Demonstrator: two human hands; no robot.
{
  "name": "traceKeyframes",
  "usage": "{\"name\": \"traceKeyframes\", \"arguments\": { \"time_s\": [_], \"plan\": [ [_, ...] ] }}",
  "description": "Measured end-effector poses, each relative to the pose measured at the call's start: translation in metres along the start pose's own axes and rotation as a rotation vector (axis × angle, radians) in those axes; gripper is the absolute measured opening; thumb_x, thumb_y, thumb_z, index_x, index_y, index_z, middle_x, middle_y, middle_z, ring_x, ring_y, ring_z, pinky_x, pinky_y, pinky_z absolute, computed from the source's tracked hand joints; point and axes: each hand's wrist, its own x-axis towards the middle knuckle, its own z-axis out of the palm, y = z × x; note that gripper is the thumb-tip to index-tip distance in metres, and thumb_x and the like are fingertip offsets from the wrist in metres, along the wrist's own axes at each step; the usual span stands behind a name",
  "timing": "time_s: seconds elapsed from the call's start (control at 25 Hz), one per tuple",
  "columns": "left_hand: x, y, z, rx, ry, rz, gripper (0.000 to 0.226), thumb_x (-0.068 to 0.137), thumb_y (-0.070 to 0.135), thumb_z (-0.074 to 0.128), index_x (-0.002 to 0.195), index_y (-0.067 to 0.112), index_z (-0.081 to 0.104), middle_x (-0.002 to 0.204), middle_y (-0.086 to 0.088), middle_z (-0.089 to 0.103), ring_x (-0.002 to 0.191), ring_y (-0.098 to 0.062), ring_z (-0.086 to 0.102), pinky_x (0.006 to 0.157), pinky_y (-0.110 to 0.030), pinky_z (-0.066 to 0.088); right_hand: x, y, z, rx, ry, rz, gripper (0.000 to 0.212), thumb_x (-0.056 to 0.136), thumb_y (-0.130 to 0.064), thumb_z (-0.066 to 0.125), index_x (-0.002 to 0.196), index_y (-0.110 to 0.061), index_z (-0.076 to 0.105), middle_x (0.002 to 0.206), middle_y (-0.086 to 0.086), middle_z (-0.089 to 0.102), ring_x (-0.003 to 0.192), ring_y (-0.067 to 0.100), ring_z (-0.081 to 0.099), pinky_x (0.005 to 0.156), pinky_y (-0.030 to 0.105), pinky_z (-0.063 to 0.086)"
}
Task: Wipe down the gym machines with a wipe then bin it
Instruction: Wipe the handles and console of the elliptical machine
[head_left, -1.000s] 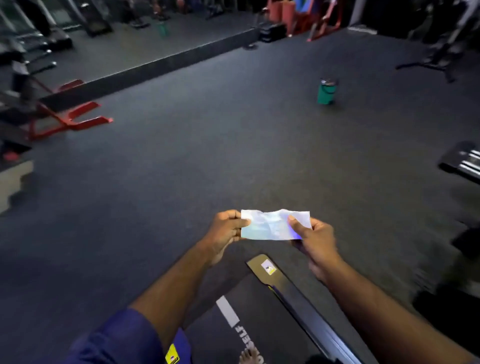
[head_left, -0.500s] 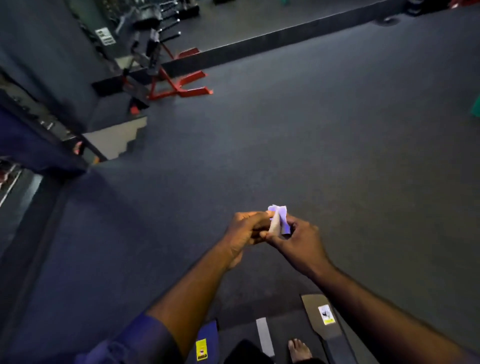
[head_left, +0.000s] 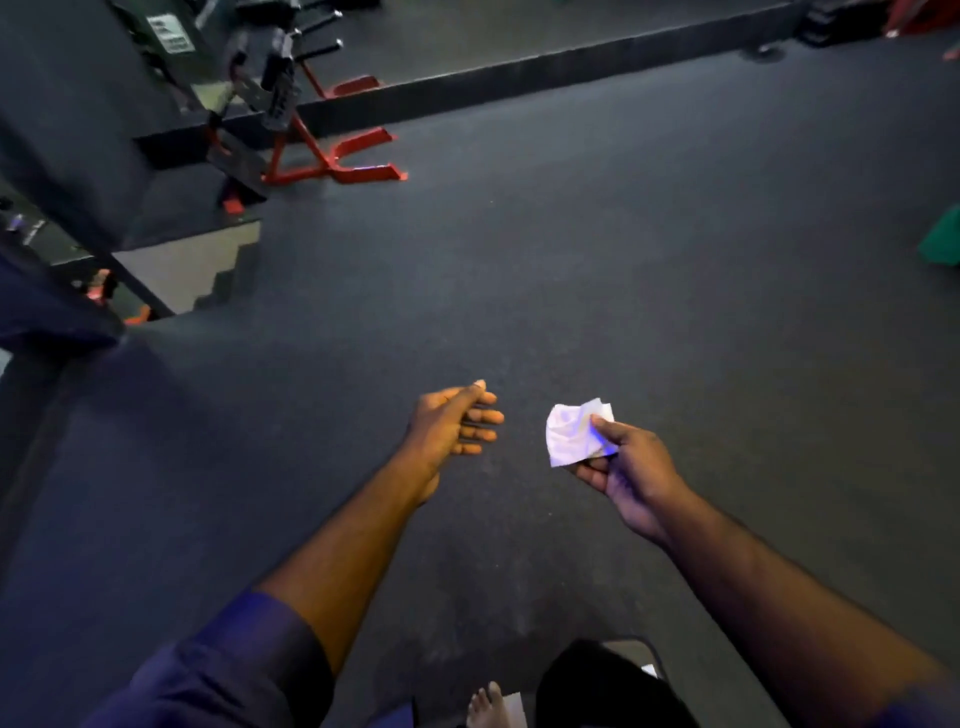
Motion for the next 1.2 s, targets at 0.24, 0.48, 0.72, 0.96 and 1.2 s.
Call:
{"name": "traceKeyframes", "arguments": {
  "time_s": [0.24,0.48,0.72,0.96,1.2],
  "plan": [
    [0.124,0.072,0.108,0.134,-0.231,0.064,0.042,0.105,0.047,0.057,0.11,0.008,0.072,0.101,-0.015,0.08,0.079,-0.024,0.072,0.069,-0.033,0.054,0.081,-0.081,-0.083,0.117,0.2,-0.107,0.026,0.102,-0.009,0.06,0.125,-0.001,0.067,0.1,0.013,0.077,0.083,0.022,0.075,0.081,0.039,0.061],
    [0.32,0.08,0.338,0.213,-0.48,0.178,0.045,0.105,0.047,0.055,0.112,0.006,0.072,0.105,-0.018,0.078,0.077,-0.024,0.072,0.069,-0.032,0.055,0.21,-0.18,-0.273,0.098,0.143,-0.332,0.02,0.1,-0.012,0.06,0.114,-0.001,0.071,0.109,0.018,0.075,0.089,0.02,0.075,0.087,0.039,0.062],
    [0.479,0.067,0.589,0.274,-0.785,0.1,0.047,0.104,0.054,0.051,0.11,0.012,0.072,0.106,-0.016,0.079,0.077,-0.024,0.073,0.067,-0.031,0.055,0.346,-0.247,-0.448,0.046,0.64,-0.303,0.015,0.103,-0.011,0.058,0.096,-0.009,0.071,0.091,0.015,0.073,0.064,0.012,0.07,0.062,0.027,0.06],
    [0.589,0.124,0.894,0.375,-1.079,0.103,0.048,0.105,0.053,0.05,0.111,0.011,0.072,0.101,-0.013,0.08,0.073,-0.02,0.073,0.066,-0.031,0.054,0.404,-0.38,-0.637,0.273,0.952,-0.355,0.016,0.104,-0.007,0.055,0.106,-0.009,0.071,0.083,0.006,0.078,0.071,0.015,0.074,0.063,0.029,0.06],
    [0.557,0.166,1.18,0.561,-1.443,0.088,0.053,0.103,0.057,0.052,0.114,0.009,0.073,0.107,-0.016,0.079,0.083,-0.027,0.071,0.073,-0.036,0.053,0.353,-0.461,-0.783,0.754,1.22,-0.467,0.014,0.1,-0.002,0.059,0.111,-0.004,0.067,0.107,0.016,0.074,0.101,0.03,0.07,0.095,0.05,0.056]
  ]
}}
